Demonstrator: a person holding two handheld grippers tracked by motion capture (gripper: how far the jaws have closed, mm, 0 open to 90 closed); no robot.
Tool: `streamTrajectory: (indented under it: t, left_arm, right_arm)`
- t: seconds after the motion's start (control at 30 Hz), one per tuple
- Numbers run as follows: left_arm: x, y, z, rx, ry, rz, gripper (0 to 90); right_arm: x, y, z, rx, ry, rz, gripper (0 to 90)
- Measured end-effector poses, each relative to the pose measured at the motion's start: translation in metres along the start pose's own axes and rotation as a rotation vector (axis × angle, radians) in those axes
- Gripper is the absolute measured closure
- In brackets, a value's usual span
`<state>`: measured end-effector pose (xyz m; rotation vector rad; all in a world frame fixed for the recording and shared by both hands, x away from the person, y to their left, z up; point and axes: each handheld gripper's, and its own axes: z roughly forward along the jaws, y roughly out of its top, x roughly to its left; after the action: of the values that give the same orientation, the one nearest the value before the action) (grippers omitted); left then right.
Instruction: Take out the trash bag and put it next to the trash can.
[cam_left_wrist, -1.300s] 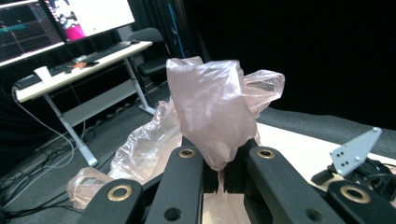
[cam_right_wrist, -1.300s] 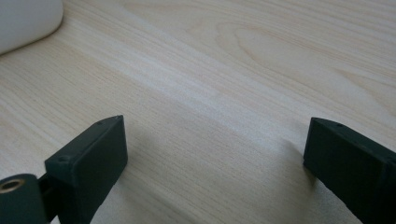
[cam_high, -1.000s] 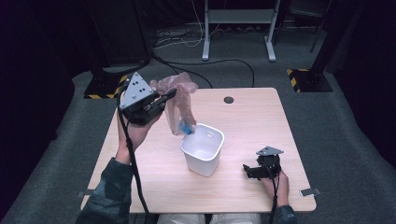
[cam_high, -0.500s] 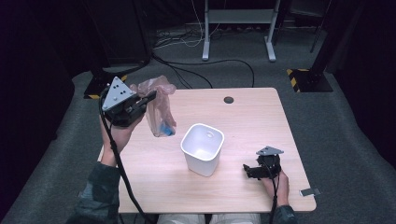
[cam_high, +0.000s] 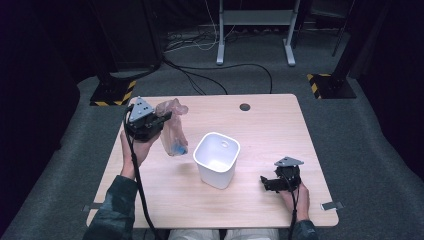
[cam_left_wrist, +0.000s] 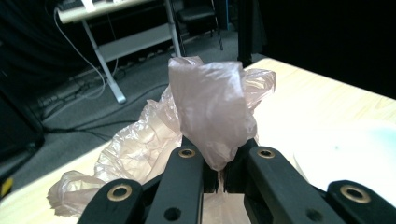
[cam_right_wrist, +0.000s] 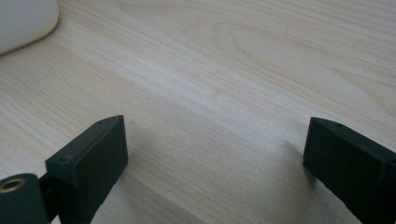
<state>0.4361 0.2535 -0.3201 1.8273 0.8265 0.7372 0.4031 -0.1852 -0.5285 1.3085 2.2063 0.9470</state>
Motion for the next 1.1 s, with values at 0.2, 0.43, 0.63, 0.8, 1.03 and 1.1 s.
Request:
streamTrajectory:
  t: [0.2, 0.43, 0.63, 0.8, 1.03, 1.1]
  left_arm:
    - [0.003, -0.023, 0.030, 0.072, -0.015, -0.040, 86.9]
    - [0.005, -0.047, 0.044, 0.122, -0.042, -0.085, 85.6]
    - [0.005, -0.057, 0.036, 0.146, -0.083, -0.118, 67.7]
    - [0.004, -0.065, 0.028, 0.186, -0.091, -0.152, 42.5]
    - [0.002, -0.075, 0.012, 0.209, -0.116, -0.171, 14.9]
    - [0.000, -0.078, 0.005, 0.210, -0.113, -0.166, 12.2]
  right_arm:
    - [0.000, 0.000, 0.000, 0.000, 0.000, 0.000, 5.3]
    - [0.000, 0.000, 0.000, -0.001, 0.000, 0.000, 5.5]
    - [0.000, 0.000, 0.000, -0.001, 0.000, -0.001, 5.6]
    - [0.000, 0.000, 0.000, -0.001, 0.000, 0.000, 5.6]
    - [0.000, 0.000, 0.000, -0.001, 0.000, -0.001, 5.7]
    - [0.000, 0.000, 0.000, -0.001, 0.000, 0.001, 5.6]
